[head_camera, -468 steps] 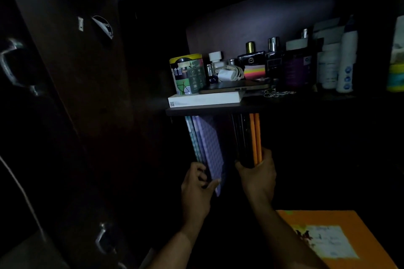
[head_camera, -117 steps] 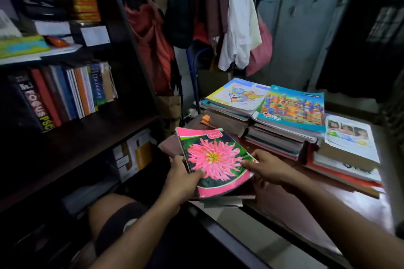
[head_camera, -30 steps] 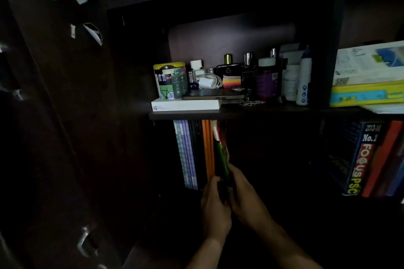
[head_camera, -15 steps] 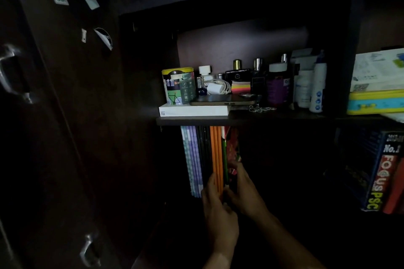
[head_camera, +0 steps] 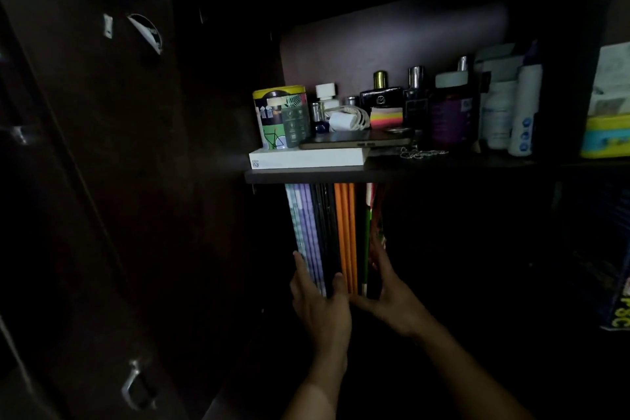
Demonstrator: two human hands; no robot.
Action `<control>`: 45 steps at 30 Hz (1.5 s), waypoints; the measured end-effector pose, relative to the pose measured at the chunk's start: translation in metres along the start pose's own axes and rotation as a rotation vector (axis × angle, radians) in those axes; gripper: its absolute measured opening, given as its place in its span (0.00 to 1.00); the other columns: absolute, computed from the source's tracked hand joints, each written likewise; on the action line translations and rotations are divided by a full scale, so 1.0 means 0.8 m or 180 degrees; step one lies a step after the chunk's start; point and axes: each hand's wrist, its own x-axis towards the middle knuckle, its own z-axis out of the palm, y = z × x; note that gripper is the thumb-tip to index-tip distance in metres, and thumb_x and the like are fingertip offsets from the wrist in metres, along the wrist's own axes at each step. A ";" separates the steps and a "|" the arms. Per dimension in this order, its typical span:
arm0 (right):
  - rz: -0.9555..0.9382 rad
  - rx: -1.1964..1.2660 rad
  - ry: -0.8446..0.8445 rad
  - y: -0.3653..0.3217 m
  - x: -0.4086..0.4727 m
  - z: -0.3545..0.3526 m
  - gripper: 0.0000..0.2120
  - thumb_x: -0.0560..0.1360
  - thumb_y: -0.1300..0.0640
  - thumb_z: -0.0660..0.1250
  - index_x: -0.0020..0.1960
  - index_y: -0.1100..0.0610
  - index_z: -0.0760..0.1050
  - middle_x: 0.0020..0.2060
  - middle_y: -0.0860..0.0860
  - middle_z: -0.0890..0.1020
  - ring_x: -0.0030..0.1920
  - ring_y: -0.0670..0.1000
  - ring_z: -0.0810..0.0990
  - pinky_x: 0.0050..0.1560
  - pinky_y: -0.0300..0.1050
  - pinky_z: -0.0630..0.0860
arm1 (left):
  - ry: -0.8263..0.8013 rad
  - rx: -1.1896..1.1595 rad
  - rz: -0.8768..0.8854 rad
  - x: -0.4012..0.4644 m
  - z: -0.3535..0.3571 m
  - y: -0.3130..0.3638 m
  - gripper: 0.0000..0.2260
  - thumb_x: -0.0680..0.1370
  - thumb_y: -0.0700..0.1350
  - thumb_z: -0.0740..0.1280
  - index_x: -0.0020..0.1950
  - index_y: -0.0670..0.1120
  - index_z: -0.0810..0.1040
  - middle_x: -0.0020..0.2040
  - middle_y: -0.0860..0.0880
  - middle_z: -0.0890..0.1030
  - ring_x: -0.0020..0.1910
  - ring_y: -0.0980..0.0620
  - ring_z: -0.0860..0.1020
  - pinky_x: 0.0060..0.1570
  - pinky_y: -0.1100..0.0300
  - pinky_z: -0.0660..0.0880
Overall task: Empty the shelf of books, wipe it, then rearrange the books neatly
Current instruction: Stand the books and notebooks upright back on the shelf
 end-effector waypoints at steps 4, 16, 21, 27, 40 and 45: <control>0.0029 -0.0333 0.0000 0.001 0.003 0.003 0.49 0.76 0.56 0.74 0.81 0.42 0.41 0.79 0.37 0.55 0.76 0.32 0.55 0.74 0.29 0.54 | -0.0062 -0.0024 -0.0054 0.001 -0.005 -0.001 0.39 0.78 0.44 0.69 0.79 0.68 0.52 0.78 0.54 0.62 0.75 0.47 0.65 0.72 0.44 0.67; -0.0150 -0.0777 -0.0172 0.000 0.004 -0.005 0.45 0.79 0.54 0.68 0.78 0.36 0.36 0.81 0.40 0.46 0.79 0.39 0.48 0.79 0.42 0.51 | -0.0040 -0.0579 0.0015 0.003 -0.008 -0.009 0.38 0.73 0.39 0.76 0.74 0.67 0.64 0.68 0.61 0.69 0.67 0.59 0.69 0.61 0.57 0.70; -0.0125 -0.0771 -0.0174 -0.003 0.002 -0.006 0.46 0.79 0.54 0.69 0.76 0.32 0.36 0.80 0.38 0.45 0.78 0.38 0.47 0.77 0.39 0.50 | -0.0027 -0.0490 0.0079 0.001 -0.006 -0.008 0.37 0.73 0.41 0.76 0.74 0.67 0.63 0.69 0.59 0.70 0.67 0.57 0.70 0.60 0.57 0.72; -0.0206 -0.0523 0.0327 -0.014 0.009 -0.009 0.45 0.75 0.53 0.73 0.81 0.40 0.48 0.80 0.42 0.57 0.78 0.39 0.56 0.77 0.42 0.58 | 0.0275 -0.0013 0.0409 -0.010 0.002 0.005 0.43 0.71 0.47 0.77 0.80 0.61 0.56 0.72 0.54 0.64 0.70 0.55 0.65 0.68 0.51 0.68; -0.0462 -0.0194 0.0895 -0.110 0.054 -0.019 0.24 0.84 0.49 0.59 0.79 0.47 0.61 0.75 0.47 0.68 0.75 0.43 0.65 0.77 0.48 0.61 | -0.0263 0.0613 0.0868 -0.005 0.015 -0.012 0.13 0.74 0.39 0.74 0.39 0.55 0.74 0.41 0.54 0.80 0.38 0.57 0.80 0.43 0.52 0.79; -0.0538 -0.0449 0.0761 -0.110 0.055 -0.028 0.24 0.85 0.50 0.58 0.80 0.49 0.61 0.75 0.47 0.70 0.75 0.43 0.66 0.76 0.45 0.62 | -0.0559 0.0540 0.0819 -0.009 0.013 -0.010 0.11 0.74 0.37 0.72 0.45 0.53 0.77 0.44 0.56 0.80 0.42 0.60 0.80 0.47 0.54 0.79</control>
